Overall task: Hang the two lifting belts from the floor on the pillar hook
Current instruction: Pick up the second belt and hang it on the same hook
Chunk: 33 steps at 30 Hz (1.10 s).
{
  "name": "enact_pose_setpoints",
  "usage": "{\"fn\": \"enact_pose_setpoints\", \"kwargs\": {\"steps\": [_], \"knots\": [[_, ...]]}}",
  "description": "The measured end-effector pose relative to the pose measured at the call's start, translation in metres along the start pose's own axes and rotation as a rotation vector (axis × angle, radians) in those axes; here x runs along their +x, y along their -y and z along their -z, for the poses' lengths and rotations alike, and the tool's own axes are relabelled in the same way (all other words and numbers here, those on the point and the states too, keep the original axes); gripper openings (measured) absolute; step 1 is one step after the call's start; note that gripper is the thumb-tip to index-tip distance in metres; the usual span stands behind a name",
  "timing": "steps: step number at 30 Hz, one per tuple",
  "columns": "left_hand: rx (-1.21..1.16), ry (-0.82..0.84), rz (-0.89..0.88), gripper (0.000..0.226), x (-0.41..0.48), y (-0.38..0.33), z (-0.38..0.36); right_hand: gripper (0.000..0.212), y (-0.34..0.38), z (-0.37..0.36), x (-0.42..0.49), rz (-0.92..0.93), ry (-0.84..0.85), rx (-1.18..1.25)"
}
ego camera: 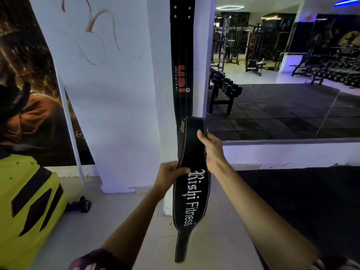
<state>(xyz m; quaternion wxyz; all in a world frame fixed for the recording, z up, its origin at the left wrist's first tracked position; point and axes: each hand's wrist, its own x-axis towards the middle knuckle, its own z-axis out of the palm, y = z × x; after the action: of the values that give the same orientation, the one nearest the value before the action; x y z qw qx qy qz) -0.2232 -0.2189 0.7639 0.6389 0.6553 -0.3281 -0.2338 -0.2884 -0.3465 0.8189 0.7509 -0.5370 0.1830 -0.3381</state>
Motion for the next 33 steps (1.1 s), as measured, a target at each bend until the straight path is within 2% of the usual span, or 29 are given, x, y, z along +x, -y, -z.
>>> {"fn": "enact_pose_setpoints", "kwargs": {"steps": [2,4,5,6,8,10,13,16,18,20,23,25,27,30,33], "knots": [[0.129,0.095,0.084,0.011,-0.006,0.021,0.010,0.021,-0.003,0.003,-0.001,0.014,0.019,-0.020],[0.246,0.207,0.153,0.019,0.001,0.021,0.023,0.025,-0.005,0.005,-0.004,0.002,0.039,-0.036],[0.218,0.236,0.144,0.024,0.009,0.012,0.025,0.026,-0.005,0.005,-0.005,-0.008,0.054,-0.042],[0.095,0.245,0.107,0.028,0.018,-0.002,0.026,0.025,-0.005,0.005,-0.006,-0.017,0.077,-0.043],[-0.258,0.215,0.043,0.030,0.036,-0.038,0.026,0.023,-0.004,0.004,-0.008,-0.027,0.130,-0.045],[-0.448,0.152,0.058,0.026,0.052,-0.074,0.024,0.024,-0.007,0.007,-0.011,-0.026,0.162,-0.064],[-0.364,0.047,0.174,0.034,0.063,-0.089,0.015,0.029,-0.015,0.022,-0.018,-0.019,0.220,-0.182],[-0.292,-0.006,0.230,0.011,0.068,-0.080,0.007,0.031,-0.022,0.037,-0.021,-0.058,0.315,-0.431],[-0.275,-0.021,0.212,0.011,0.067,-0.075,0.005,0.034,-0.016,0.041,-0.020,-0.130,0.320,-0.511],[-0.278,-0.018,0.175,0.018,0.065,-0.070,0.002,0.045,0.000,0.037,-0.014,-0.188,0.269,-0.418],[-0.219,0.035,0.066,0.014,0.052,-0.070,-0.012,0.054,0.032,0.018,0.003,-0.093,0.169,-0.282],[-0.189,0.031,0.003,0.017,0.046,-0.076,-0.020,0.054,0.047,0.003,0.012,-0.029,0.036,-0.226],[-0.214,0.004,-0.012,0.028,0.045,-0.088,-0.024,0.044,0.051,-0.005,0.014,0.023,-0.052,-0.161],[-0.176,-0.081,0.074,0.049,0.051,-0.108,-0.020,0.034,0.052,-0.008,0.013,0.100,-0.010,-0.096],[-0.062,-0.152,0.172,0.055,0.060,-0.119,-0.015,0.020,0.048,-0.012,0.008,0.099,0.071,-0.111]]}}
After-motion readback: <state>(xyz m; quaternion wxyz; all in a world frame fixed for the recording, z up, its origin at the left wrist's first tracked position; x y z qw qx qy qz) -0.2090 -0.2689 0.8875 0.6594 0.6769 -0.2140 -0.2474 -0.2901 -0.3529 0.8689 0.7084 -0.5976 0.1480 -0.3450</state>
